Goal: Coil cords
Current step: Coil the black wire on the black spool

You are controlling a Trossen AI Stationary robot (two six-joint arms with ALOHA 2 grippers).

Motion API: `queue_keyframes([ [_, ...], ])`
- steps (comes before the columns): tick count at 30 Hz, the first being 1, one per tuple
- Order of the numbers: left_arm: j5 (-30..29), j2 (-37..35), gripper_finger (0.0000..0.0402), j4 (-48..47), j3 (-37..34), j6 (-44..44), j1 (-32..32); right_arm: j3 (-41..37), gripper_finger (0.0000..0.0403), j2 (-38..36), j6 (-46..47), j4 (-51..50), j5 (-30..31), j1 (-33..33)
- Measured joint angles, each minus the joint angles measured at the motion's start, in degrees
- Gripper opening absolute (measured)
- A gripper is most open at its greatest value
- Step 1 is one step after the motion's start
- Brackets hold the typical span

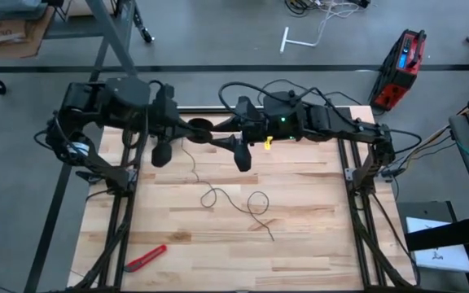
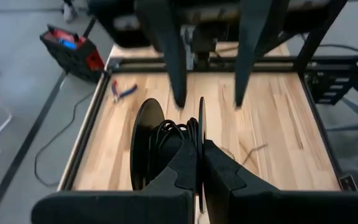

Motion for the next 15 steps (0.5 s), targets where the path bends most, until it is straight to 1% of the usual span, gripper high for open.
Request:
queue_keyframes([
  [6, 0.0, 0.4, 0.0000, 4.1, 0.0, 1.5, 0.0, 0.0, 0.0171, 0.0, 0.0, -2.5, 0.3, 0.2],
  [11, 0.0, 0.2, 0.0000, 4.5, 0.0, 1.7, 0.0, 0.0, 0.0162, 0.0, 0.0, -0.5, 0.5, 0.1],
  [15, 0.3, 0.5, 0.0000, 4.9, 0.0, 2.1, 0.0, 0.0, 0.0147, 0.0, -0.6, 1.2, 0.7, 0.1],
])
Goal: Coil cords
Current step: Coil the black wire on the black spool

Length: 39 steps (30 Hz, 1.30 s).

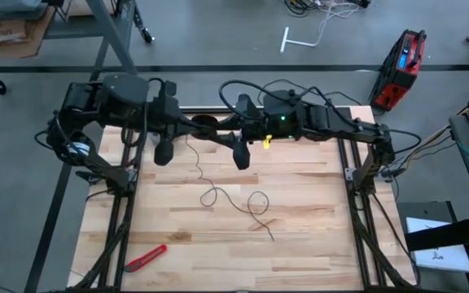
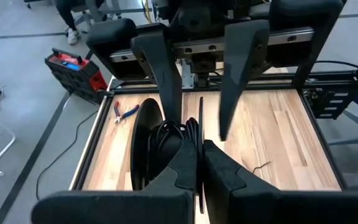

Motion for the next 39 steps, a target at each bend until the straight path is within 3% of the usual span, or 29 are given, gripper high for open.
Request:
queue_keyframes([
  [3, 0.1, 0.1, 0.0000, 0.1, 0.0, 0.2, 0.0, 0.0, 0.0120, 0.3, 0.4, -0.2, 0.2, 0.0],
  [9, 0.1, -0.6, 0.0009, 2.6, -0.1, 0.5, 0.0, 0.0, 0.0014, 0.8, -0.2, 2.1, 1.5, 0.1],
  [17, -0.3, -5.0, 0.0080, 3.2, -0.1, -2.1, 0.0, -0.5, 0.0004, 1.1, 1.1, 9.1, 2.8, 0.2],
  [20, -3.2, -8.2, 0.0100, 4.4, 0.0, -3.4, 0.0, -1.7, 0.0002, 1.0, 0.7, 15.2, 2.8, 0.3],
  [25, -9.8, -11.5, 0.0117, 6.7, 0.0, -4.9, 0.0, -2.8, 0.0001, 1.0, -1.8, 23.8, 2.7, 0.6],
  [33, -10.0, -11.5, 0.0139, 6.5, -0.1, -7.7, 0.0, -2.8, 0.0000, 1.0, -2.5, 25.1, 2.9, 0.1],
  [39, -10.4, -8.9, 0.0155, -0.2, -0.3, -10.0, 0.0, -2.8, 0.0000, 1.0, -3.2, 26.7, 2.9, 0.1],
])
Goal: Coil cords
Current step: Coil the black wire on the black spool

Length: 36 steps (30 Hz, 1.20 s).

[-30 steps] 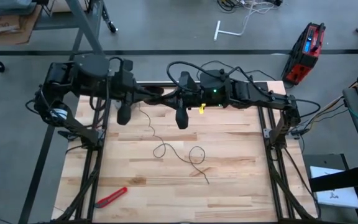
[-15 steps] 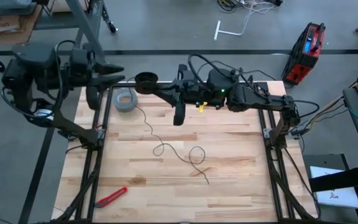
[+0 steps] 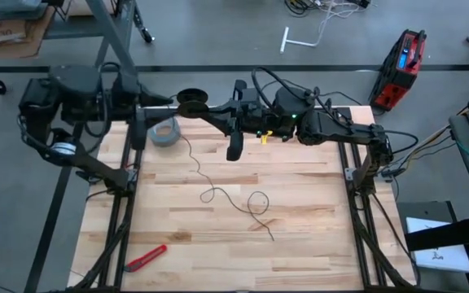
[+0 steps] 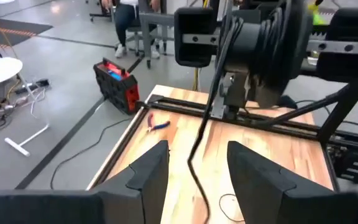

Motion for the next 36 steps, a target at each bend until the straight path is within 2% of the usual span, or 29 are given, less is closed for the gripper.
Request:
queue_keyframes([
  [4, -0.1, 1.4, 0.0134, 1.1, -0.1, 1.2, -0.1, 0.0, 0.0000, 0.0, 0.0, -0.1, 0.0, 0.0],
  [9, -0.2, 4.1, 0.0026, 3.1, -0.3, 5.2, -1.2, 0.0, 0.0000, 0.0, -0.2, 0.0, 0.0, 0.0],
  [11, -0.5, 5.2, 0.0011, 3.3, -0.3, 6.2, -1.9, 0.0, 0.0000, 0.0, -0.1, 0.7, 0.0, 0.0],
  [18, -0.5, 9.4, 0.0003, 9.5, -0.3, 8.8, -2.4, 0.0, 0.0000, -0.3, 3.7, 5.8, -0.4, -0.3],
  [24, -0.5, 9.9, 0.0028, 13.4, -0.3, 9.0, -2.4, 0.0, 0.0000, -0.3, 9.8, 9.5, -4.0, -1.5],
  [30, -0.4, 8.1, 0.0058, 11.2, -0.3, 7.6, -2.6, 0.0, 0.0000, -1.1, 17.2, 20.1, -11.5, -4.2],
  [32, -0.4, 7.1, 0.0068, 11.2, -0.3, 7.3, -2.6, 0.0, 0.0000, -1.4, 18.8, 25.7, -16.1, -5.3],
  [36, -0.4, 5.2, 0.0082, 11.6, -0.3, 7.2, -2.6, 0.0, 0.0000, -1.6, 24.0, 36.7, -21.0, -6.8],
])
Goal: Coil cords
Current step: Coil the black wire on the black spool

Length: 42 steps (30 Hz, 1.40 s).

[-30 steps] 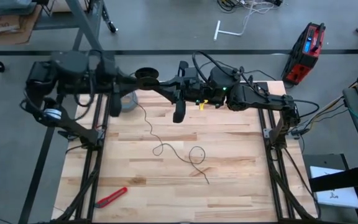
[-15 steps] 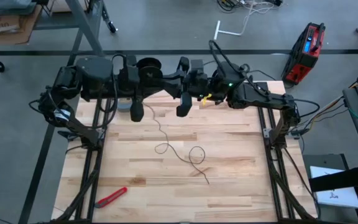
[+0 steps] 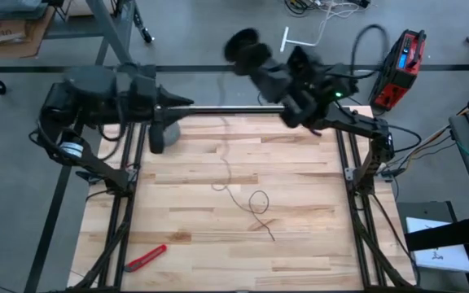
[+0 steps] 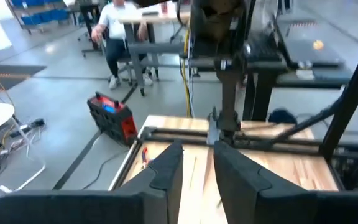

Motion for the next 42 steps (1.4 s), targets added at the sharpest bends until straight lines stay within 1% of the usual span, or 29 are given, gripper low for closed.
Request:
queue_keyframes([
  [2, 0.0, -1.1, 0.0086, 2.3, 0.0, 0.3, 0.0, 0.0, 0.0000, 0.3, 2.2, 6.4, -2.8, -0.5],
  [3, 0.0, -1.6, 0.0088, 4.7, 0.0, 1.0, 0.0, -0.2, 0.0000, 0.4, 3.2, 8.9, -3.1, -0.6],
  [7, 0.4, -2.5, 0.0088, 19.2, 0.1, 6.4, -0.8, -1.7, 0.0000, 1.4, 2.7, 15.1, -2.9, -0.5],
  [10, 0.3, -1.5, 0.0087, 28.3, 0.2, 11.3, -1.1, -3.1, 0.0000, 3.4, 1.9, 20.1, 0.7, 0.0],
  [13, -1.5, -0.3, 0.0095, 32.3, 0.1, 14.6, -1.1, -4.2, 0.0000, 4.1, 2.4, 17.8, 5.2, 0.0],
  [15, -2.8, 0.0, 0.0106, 31.6, 0.0, 15.1, -1.1, -5.3, 0.0000, 4.1, 2.9, 15.3, 6.9, -0.1],
  [19, -3.0, 0.0, 0.0131, 29.5, 0.0, 14.9, -1.4, -7.3, 0.0000, 4.1, -0.2, 9.4, 8.6, 0.4],
  [21, -3.2, 0.1, 0.0142, 29.5, 0.0, 14.9, -1.6, -7.9, 0.0000, 4.1, -2.5, 8.2, 8.9, 0.7],
  [25, -5.5, 0.2, 0.0158, 29.2, 0.0, 15.0, -1.6, -8.2, 0.0000, 3.9, -3.8, 8.3, 9.8, 0.7],
  [27, -5.6, 0.1, 0.0163, 29.2, 0.0, 15.0, -1.6, -8.2, 0.0000, 3.8, -4.5, 7.3, 10.5, 0.7],
  [30, -5.5, 0.2, 0.0166, 29.2, 0.0, 15.0, -1.6, -8.2, 0.0000, 3.8, -5.9, 5.2, 10.5, 0.7],
  [34, -3.2, 0.2, 0.0164, 29.2, 0.0, 14.5, -1.7, -8.0, 0.0000, 3.8, -6.1, 4.2, 10.6, 0.7],
  [38, -5.7, 0.7, 0.0156, 27.7, -0.1, 14.1, -1.7, -8.0, 0.0000, 3.8, -6.3, 4.1, 10.7, 0.8],
  [42, -6.0, 1.7, 0.0149, 27.9, -0.7, 13.4, -1.7, -8.0, 0.0000, 3.8, -6.3, 4.0, 10.7, 0.9],
])
